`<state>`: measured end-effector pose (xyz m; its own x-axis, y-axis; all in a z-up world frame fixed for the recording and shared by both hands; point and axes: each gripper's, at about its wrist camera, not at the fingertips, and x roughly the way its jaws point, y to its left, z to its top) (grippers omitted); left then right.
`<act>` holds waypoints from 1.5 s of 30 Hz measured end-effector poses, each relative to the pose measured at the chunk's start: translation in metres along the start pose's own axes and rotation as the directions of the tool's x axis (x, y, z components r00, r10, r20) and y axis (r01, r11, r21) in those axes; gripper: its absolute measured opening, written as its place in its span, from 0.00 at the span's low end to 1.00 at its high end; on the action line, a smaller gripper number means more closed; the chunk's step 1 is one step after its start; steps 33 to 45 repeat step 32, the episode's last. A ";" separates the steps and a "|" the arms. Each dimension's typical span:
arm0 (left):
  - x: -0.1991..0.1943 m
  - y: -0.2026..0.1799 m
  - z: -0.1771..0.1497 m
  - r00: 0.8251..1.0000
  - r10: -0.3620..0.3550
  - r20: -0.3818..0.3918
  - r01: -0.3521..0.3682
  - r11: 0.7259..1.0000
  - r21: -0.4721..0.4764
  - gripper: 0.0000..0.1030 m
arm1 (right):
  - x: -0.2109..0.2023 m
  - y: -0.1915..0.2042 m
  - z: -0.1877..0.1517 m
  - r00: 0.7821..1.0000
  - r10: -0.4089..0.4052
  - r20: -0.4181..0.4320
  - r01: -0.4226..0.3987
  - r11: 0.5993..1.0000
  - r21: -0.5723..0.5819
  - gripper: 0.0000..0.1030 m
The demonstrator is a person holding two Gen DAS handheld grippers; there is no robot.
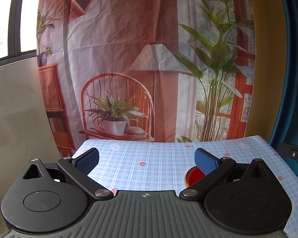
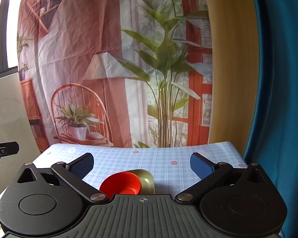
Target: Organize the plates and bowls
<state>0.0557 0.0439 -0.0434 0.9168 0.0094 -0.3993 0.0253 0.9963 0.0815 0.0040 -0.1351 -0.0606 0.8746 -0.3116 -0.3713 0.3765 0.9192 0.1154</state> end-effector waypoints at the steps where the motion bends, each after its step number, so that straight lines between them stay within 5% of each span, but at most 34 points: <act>1: 0.000 0.000 0.000 1.000 0.000 0.000 0.000 1.000 0.001 1.00 | 0.000 0.000 0.000 1.000 -0.002 0.000 0.002 1.000 0.001 1.00; 45: 0.001 -0.001 0.000 1.000 -0.008 0.004 0.008 1.000 0.004 1.00 | 0.000 -0.001 0.001 1.000 -0.005 0.002 0.005 1.000 0.003 1.00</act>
